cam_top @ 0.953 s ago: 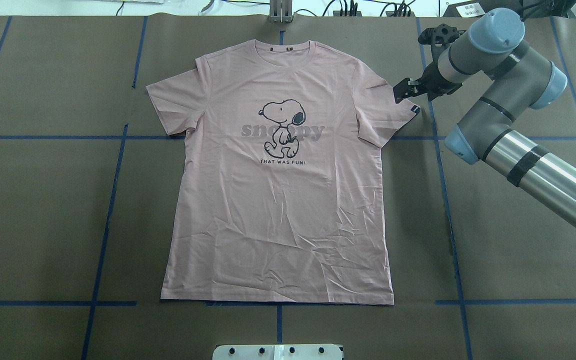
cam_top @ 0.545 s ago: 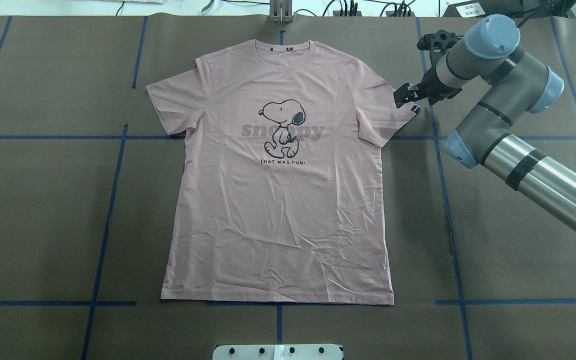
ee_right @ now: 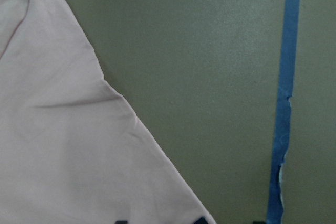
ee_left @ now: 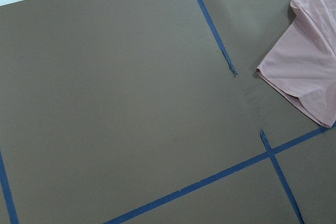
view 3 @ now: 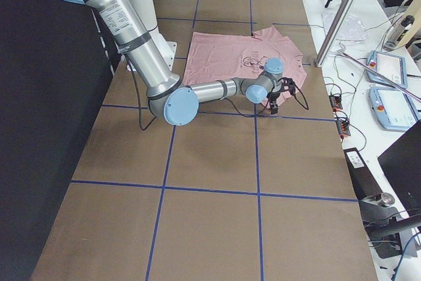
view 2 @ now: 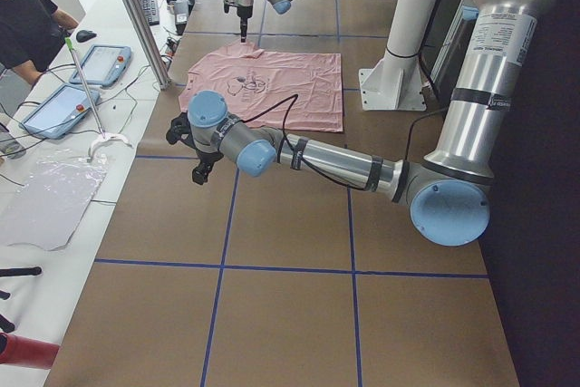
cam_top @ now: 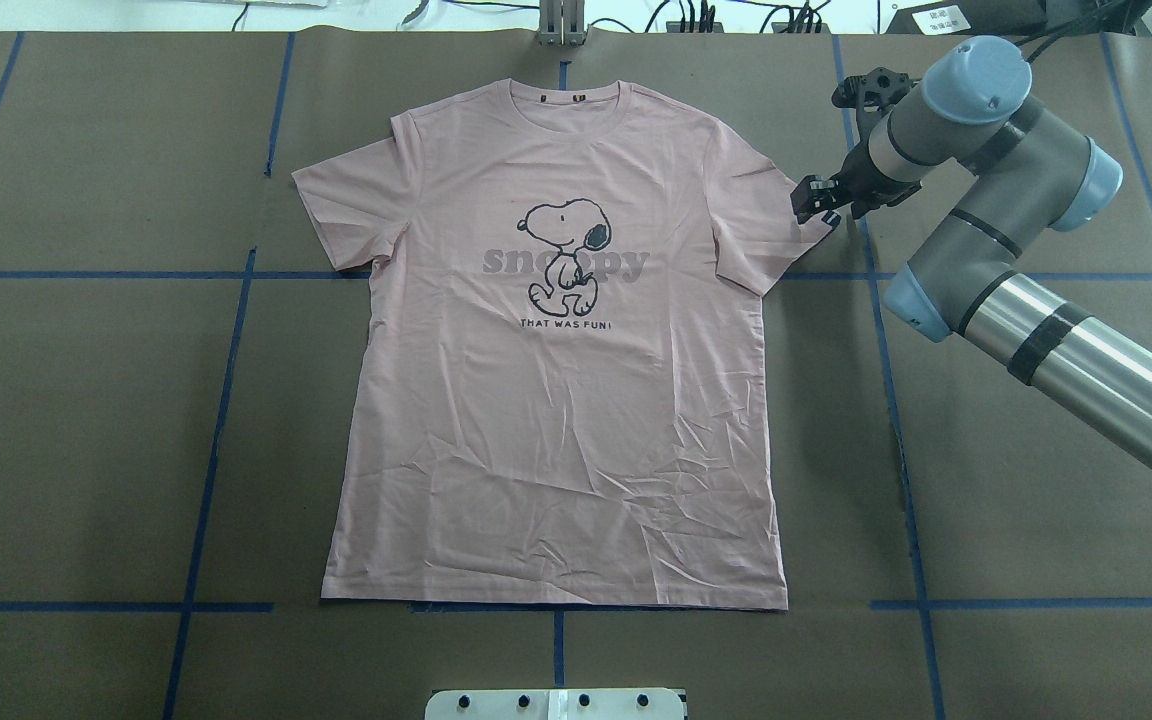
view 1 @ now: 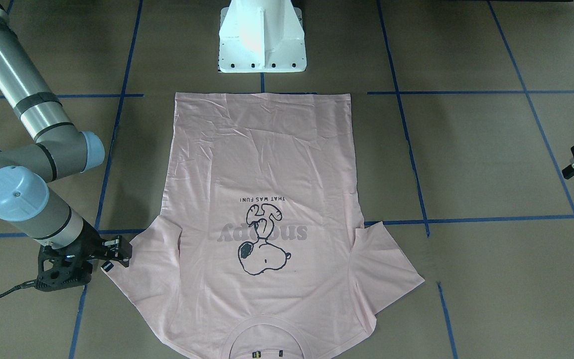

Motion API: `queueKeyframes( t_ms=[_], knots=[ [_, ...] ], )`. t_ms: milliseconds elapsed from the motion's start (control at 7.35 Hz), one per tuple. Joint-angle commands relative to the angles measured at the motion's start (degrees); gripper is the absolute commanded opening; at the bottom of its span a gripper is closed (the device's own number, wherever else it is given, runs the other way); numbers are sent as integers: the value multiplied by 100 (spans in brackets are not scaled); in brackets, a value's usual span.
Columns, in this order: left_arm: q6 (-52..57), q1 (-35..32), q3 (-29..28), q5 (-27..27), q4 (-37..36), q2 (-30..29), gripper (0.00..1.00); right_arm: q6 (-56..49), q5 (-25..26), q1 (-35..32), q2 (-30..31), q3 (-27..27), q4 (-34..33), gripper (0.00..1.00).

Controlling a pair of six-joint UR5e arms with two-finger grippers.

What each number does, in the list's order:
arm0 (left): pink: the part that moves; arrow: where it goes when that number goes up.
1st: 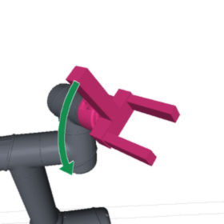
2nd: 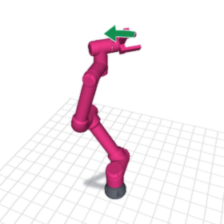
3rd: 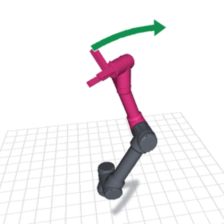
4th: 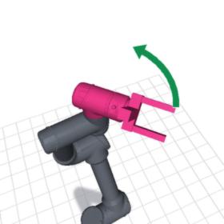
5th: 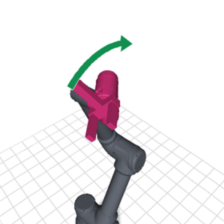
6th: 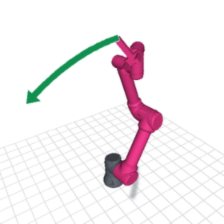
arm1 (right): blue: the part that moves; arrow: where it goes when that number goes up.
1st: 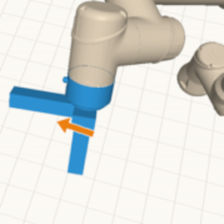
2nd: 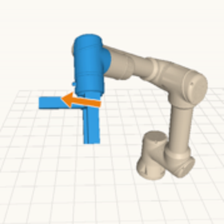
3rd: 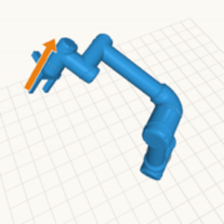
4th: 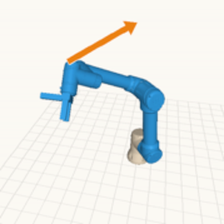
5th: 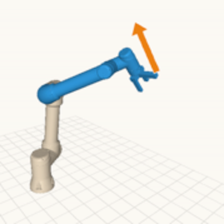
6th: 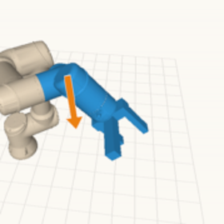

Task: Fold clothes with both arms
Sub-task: 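Reach the right gripper to the sleeve nearest it and grasp it, then fold the grasped sleeve inward over the shirt body with the right gripper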

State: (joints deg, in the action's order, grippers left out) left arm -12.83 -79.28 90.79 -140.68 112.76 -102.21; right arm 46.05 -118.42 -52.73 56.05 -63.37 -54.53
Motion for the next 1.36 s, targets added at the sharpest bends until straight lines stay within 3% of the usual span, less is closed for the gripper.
queueKeyframes(
  t_ms=[0, 272, 681, 1225],
  knots=[
    [0, 0, 0, -3, 0, 8, 100, -9, 29, 18, -6, 0, -5, 18],
    [-18, 0, 9, -3, 0, 8, 100, -26, 29, 26, -41, -17, 4, 0],
    [-26, -9, 35, -3, 0, 8, 100, 78, 20, 26, -103, -323, 66, 0],
    [-18, -26, 53, -3, 0, 35, 100, 79, 55, 167, -865, -308, 31, 0]
  ],
)
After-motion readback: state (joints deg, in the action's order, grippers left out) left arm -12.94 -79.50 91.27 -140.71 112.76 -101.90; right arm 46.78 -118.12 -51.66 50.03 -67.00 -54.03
